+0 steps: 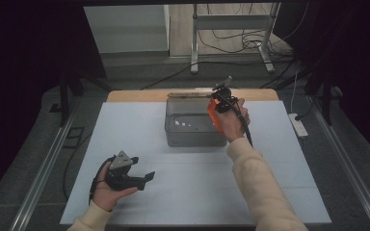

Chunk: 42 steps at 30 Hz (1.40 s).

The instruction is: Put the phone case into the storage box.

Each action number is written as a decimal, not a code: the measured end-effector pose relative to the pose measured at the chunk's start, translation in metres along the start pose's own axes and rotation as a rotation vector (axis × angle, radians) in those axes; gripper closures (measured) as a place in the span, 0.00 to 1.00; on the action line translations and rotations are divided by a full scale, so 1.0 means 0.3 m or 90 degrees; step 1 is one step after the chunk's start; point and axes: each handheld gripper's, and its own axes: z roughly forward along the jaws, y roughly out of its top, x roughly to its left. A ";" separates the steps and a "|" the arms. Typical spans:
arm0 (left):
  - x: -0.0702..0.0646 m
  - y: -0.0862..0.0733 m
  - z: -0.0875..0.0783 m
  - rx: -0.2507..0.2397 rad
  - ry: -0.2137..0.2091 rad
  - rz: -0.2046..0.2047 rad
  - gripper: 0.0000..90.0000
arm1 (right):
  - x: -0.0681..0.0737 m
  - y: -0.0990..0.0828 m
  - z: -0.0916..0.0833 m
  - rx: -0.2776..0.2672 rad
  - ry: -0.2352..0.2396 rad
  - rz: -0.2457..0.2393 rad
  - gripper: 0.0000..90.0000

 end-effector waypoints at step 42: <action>0.000 0.000 0.000 0.000 0.000 0.001 0.15 | 0.021 -0.012 0.061 0.031 -0.008 -0.014 0.89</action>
